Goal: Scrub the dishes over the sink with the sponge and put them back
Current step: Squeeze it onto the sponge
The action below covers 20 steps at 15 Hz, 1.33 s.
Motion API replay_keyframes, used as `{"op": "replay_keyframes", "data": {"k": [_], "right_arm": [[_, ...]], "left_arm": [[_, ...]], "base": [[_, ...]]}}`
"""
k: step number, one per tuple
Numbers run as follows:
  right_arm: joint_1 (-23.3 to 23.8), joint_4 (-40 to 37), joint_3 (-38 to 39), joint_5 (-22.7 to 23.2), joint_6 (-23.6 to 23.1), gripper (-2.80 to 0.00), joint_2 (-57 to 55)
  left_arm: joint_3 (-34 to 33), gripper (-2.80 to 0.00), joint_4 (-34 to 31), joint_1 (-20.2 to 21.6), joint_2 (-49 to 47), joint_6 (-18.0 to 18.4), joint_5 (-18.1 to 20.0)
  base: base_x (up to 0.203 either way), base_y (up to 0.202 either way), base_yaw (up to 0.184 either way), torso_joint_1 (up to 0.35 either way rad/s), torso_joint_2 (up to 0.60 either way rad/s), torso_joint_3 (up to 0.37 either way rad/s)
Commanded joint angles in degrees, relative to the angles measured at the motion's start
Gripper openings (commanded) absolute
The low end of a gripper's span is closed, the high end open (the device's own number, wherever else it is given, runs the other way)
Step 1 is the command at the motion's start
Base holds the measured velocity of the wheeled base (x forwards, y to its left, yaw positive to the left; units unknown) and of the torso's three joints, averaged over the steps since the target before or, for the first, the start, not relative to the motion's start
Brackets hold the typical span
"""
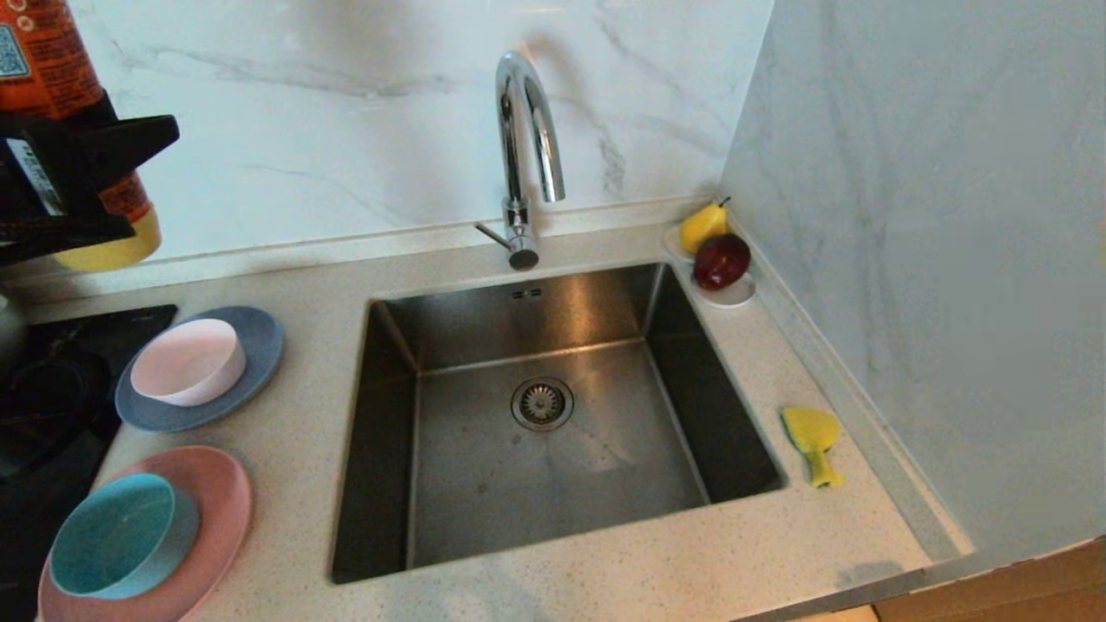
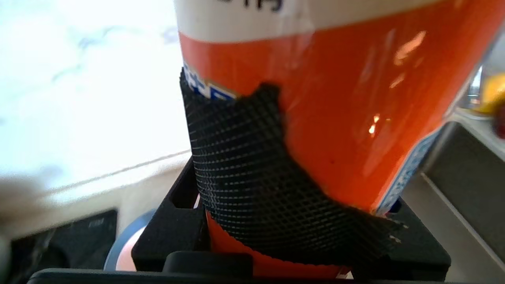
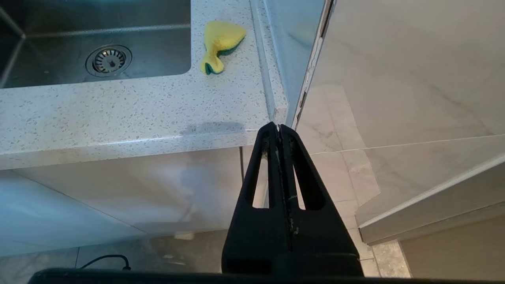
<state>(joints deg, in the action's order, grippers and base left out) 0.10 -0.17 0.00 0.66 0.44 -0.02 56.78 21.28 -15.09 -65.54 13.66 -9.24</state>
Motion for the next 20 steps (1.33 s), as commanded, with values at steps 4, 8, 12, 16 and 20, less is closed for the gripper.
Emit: {"op": "replay_keyframes", "data": {"k": [4,8,12,16,20], "right_arm": [[-0.01,-0.01,0.0,0.04,0.0,-2.8,0.02],[-0.01,-0.01,0.0,0.04,0.0,-2.8,0.11],[-0.01,-0.01,0.0,0.04,0.0,-2.8,0.02],[-0.01,-0.01,0.0,0.04,0.0,-2.8,0.02],[-0.01,-0.01,0.0,0.04,0.0,-2.8,0.02]], "left_arm": [[1.11,-2.8,-0.04,-8.4,-3.6,4.65,-0.5],[4.41,-2.8,0.53,-12.41,-6.46,9.82,-0.94],[13.99,-2.8,0.28,-15.85,-12.18,10.07,-2.51],[18.85,-2.8,0.28,-20.94,-16.49,14.79,-3.85],[25.28,-2.8,0.6,-24.38,-22.35,17.1,-7.3]], "base": [[0.0,0.0,0.0,0.0,0.0,0.0],[0.0,0.0,0.0,0.0,0.0,0.0],[0.0,0.0,0.0,0.0,0.0,0.0],[0.0,0.0,0.0,0.0,0.0,0.0],[0.0,0.0,0.0,0.0,0.0,0.0]]}}
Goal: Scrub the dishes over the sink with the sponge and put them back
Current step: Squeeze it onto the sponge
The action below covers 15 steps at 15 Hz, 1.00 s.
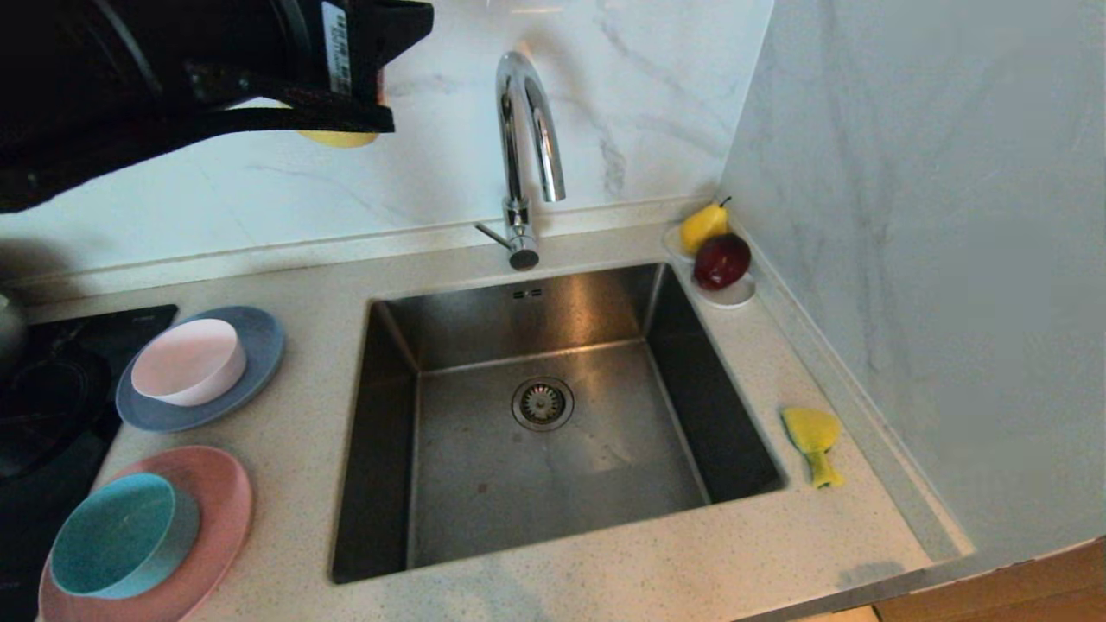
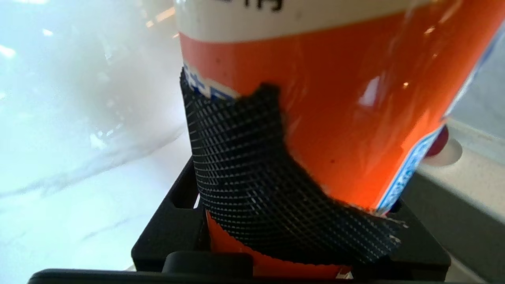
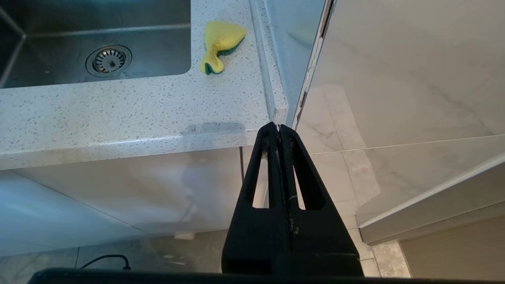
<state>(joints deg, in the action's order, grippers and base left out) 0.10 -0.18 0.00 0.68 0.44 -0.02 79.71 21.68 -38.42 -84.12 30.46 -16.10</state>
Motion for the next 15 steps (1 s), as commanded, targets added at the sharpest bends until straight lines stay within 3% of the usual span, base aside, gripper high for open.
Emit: {"op": "replay_keyframes", "data": {"k": [1,7,11,15], "right_arm": [[-0.01,0.01,0.0,0.02,0.0,-2.8,0.02],[-0.01,0.01,0.0,0.02,0.0,-2.8,0.02],[-0.01,0.01,0.0,0.02,0.0,-2.8,0.02],[-0.01,0.01,0.0,0.02,0.0,-2.8,0.02]], "left_arm": [[3.45,-2.8,0.2,-1.74,-5.04,0.63,-0.87],[9.11,-2.8,0.49,-9.45,-12.78,2.48,-7.08],[15.93,-2.8,0.48,-12.78,-18.1,3.6,-9.49],[17.06,-2.8,0.47,-15.05,-21.56,4.77,-10.69]], "base": [[0.0,0.0,0.0,0.0,0.0,0.0],[0.0,0.0,0.0,0.0,0.0,0.0],[0.0,0.0,0.0,0.0,0.0,0.0],[0.0,0.0,0.0,0.0,0.0,0.0]]}}
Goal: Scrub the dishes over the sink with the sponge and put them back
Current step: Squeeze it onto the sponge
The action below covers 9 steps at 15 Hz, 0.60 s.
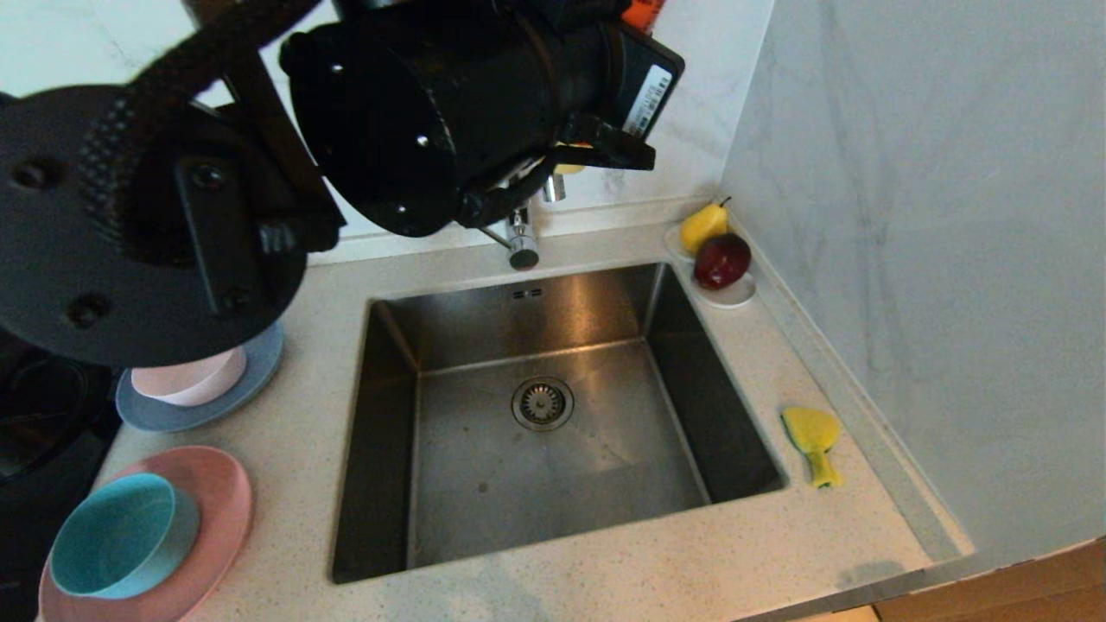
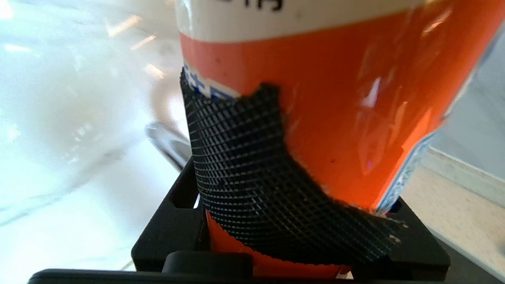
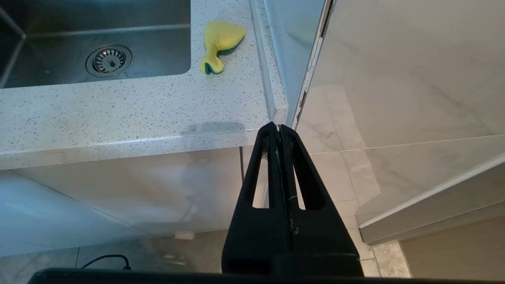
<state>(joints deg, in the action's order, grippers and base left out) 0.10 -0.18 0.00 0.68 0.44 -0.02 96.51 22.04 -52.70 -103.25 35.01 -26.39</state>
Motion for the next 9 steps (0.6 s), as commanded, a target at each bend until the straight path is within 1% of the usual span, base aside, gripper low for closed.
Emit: {"op": "replay_keyframes", "data": {"k": [1,3,6,9], "right_arm": [[-0.01,0.01,0.0,0.02,0.0,-2.8,0.02],[-0.01,0.01,0.0,0.02,0.0,-2.8,0.02],[-0.01,0.01,0.0,0.02,0.0,-2.8,0.02],[-0.01,0.01,0.0,0.02,0.0,-2.8,0.02]], "left_arm": [[0.25,-2.8,0.11,-1.55,-3.24,0.39,-0.77],[-0.22,-2.8,0.11,-2.76,-4.55,0.92,-1.7],[-1.14,-2.8,0.1,-3.08,-6.28,1.2,-1.82],[-4.15,-2.8,0.27,-3.19,-7.49,1.11,-1.99]], "base": [[0.0,0.0,0.0,0.0,0.0,0.0],[0.0,0.0,0.0,0.0,0.0,0.0],[0.0,0.0,0.0,0.0,0.0,0.0],[0.0,0.0,0.0,0.0,0.0,0.0]]}}
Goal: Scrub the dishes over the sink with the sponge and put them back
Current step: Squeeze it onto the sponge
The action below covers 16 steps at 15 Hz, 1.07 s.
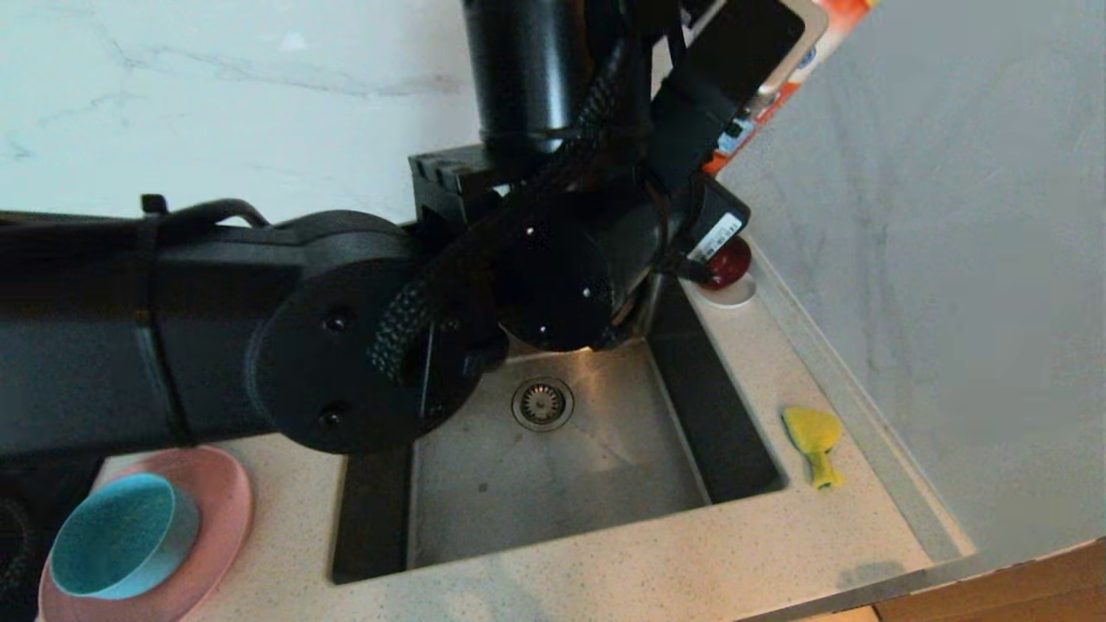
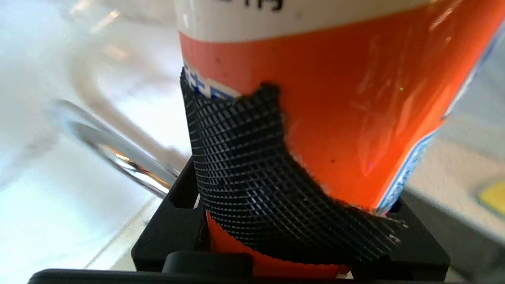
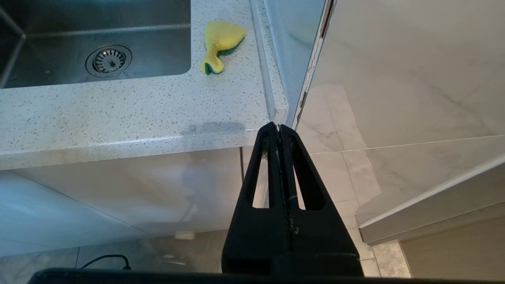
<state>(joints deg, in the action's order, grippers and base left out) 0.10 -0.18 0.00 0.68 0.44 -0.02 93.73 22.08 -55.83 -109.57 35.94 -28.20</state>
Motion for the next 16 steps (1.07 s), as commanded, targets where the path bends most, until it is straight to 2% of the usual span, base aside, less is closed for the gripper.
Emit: {"op": "replay_keyframes", "data": {"k": [1,5,7,9,16], "right_arm": [[-0.01,0.01,0.0,0.02,0.0,-2.8,0.02],[-0.01,0.01,0.0,0.02,0.0,-2.8,0.02],[-0.01,0.01,0.0,0.02,0.0,-2.8,0.1],[-0.01,0.01,0.0,0.02,0.0,-2.8,0.02],[-0.01,0.01,0.0,0.02,0.0,-2.8,0.04]], "left_arm": [[-1.71,-2.8,0.25,-0.17,-1.7,0.2,-0.19],[-4.66,-2.8,0.34,-1.4,-3.39,0.85,-0.86],[-6.93,-2.8,2.5,-1.67,-4.09,1.36,-0.89],[-9.17,-2.8,4.7,-1.65,-4.49,4.74,-0.83],[-11.03,-2.8,5.61,-1.65,-8.71,5.84,-0.89]], "base": [[0.0,0.0,0.0,0.0,0.0,0.0],[0.0,0.0,0.0,0.0,0.0,0.0],[0.0,0.0,0.0,0.0,0.0,0.0],[0.0,0.0,0.0,0.0,0.0,0.0],[0.0,0.0,0.0,0.0,0.0,0.0]]}}
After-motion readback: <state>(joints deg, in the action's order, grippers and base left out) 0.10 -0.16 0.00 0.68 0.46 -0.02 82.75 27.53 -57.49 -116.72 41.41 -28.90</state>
